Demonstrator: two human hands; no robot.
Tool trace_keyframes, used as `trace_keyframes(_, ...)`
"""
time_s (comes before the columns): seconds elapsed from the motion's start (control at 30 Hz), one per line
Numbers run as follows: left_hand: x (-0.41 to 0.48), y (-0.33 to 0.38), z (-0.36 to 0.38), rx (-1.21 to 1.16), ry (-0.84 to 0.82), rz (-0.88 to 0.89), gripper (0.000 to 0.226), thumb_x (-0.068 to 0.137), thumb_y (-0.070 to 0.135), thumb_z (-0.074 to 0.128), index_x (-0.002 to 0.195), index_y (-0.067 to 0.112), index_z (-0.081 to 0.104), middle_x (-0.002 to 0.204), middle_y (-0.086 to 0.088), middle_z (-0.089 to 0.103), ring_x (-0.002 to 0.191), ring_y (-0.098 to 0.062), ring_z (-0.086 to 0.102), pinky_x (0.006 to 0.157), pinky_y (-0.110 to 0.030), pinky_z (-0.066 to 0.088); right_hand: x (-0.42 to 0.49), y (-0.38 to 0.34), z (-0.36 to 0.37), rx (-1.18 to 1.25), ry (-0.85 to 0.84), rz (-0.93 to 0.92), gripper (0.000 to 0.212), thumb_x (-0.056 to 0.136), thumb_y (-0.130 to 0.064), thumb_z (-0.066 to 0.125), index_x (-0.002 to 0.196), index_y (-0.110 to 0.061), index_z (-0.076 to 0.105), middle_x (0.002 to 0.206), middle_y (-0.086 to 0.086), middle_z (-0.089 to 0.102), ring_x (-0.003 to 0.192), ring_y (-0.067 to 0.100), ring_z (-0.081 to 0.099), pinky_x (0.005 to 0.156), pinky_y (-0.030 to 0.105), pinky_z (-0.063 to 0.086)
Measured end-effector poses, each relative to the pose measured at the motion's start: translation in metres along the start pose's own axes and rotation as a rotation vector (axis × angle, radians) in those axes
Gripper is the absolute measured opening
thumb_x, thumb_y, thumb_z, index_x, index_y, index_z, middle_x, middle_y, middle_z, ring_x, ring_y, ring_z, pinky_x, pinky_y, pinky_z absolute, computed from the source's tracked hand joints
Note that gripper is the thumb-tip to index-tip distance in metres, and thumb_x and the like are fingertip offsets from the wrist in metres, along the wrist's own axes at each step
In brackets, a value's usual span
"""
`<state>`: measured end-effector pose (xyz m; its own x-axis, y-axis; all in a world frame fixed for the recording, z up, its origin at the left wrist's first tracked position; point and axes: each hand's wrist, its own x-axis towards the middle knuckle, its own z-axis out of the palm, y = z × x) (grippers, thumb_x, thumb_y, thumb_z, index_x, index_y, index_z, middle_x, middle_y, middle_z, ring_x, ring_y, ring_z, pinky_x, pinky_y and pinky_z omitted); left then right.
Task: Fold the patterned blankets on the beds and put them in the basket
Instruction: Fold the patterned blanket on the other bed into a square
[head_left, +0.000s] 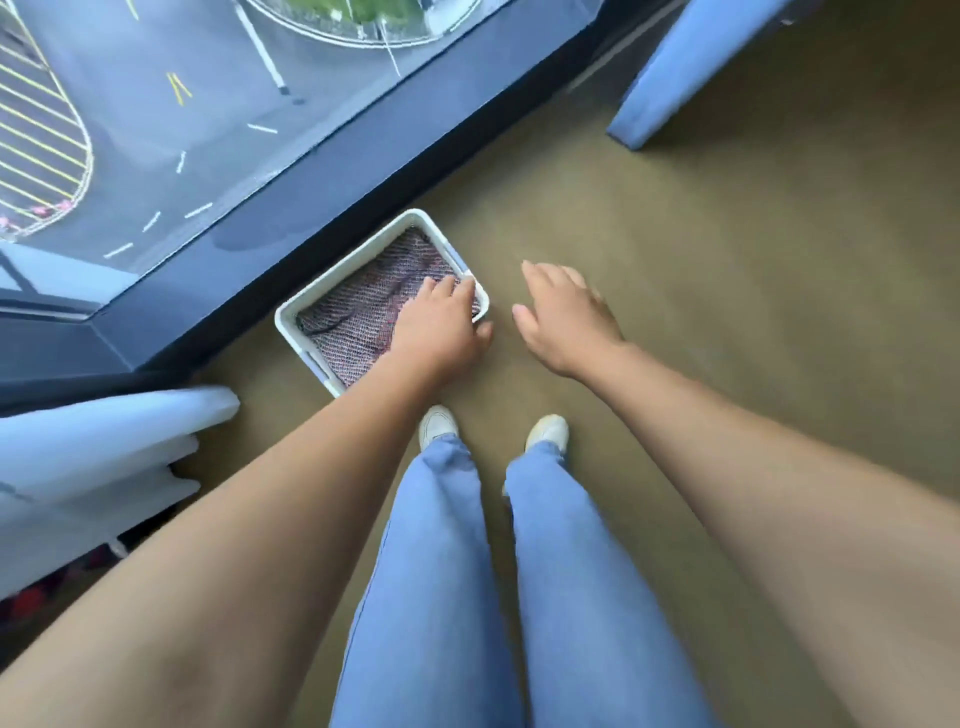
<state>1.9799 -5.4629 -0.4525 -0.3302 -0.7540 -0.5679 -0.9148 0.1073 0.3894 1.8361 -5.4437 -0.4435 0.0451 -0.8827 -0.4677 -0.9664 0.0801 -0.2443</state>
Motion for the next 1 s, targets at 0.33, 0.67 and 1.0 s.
trace_keyframes(0.33,-0.134,0.259,0.032,0.188,-0.088,0.492,0.053,0.091,0.028,0.046,0.141,0.013,0.034,0.137,-0.014,0.048,0.121,-0.032,0.049,0.094,-0.038,0.043,-0.286,0.136,-0.055,0.248,0.323,0.545,0.055,0.093,-0.028,0.044,0.143,-0.011,0.028,0.149,0.009,0.033,0.137,0.028,0.026,0.11,0.036,0.021)
trace_keyframes(0.67,-0.336,0.498,0.216,0.362,-0.274,0.981,0.057,0.09,0.027,0.049,0.142,0.012,0.031,0.142,-0.013,0.044,0.126,-0.031,0.045,0.101,-0.039,0.041,-0.614,0.274,-0.013,0.319,0.534,0.951,0.057,0.092,-0.03,0.046,0.143,-0.011,0.028,0.147,0.009,0.036,0.135,0.026,0.029,0.11,0.037,0.022)
trace_keyframes(1.0,-0.434,0.732,0.366,0.61,-0.331,1.357,0.049,0.091,0.025,0.047,0.136,0.008,0.038,0.137,-0.015,0.046,0.124,-0.03,0.045,0.1,-0.039,0.041,-0.833,0.432,0.015,0.409,0.71,1.338,0.058,0.092,-0.028,0.043,0.144,-0.01,0.024,0.148,0.009,0.032,0.137,0.028,0.025,0.111,0.038,0.021)
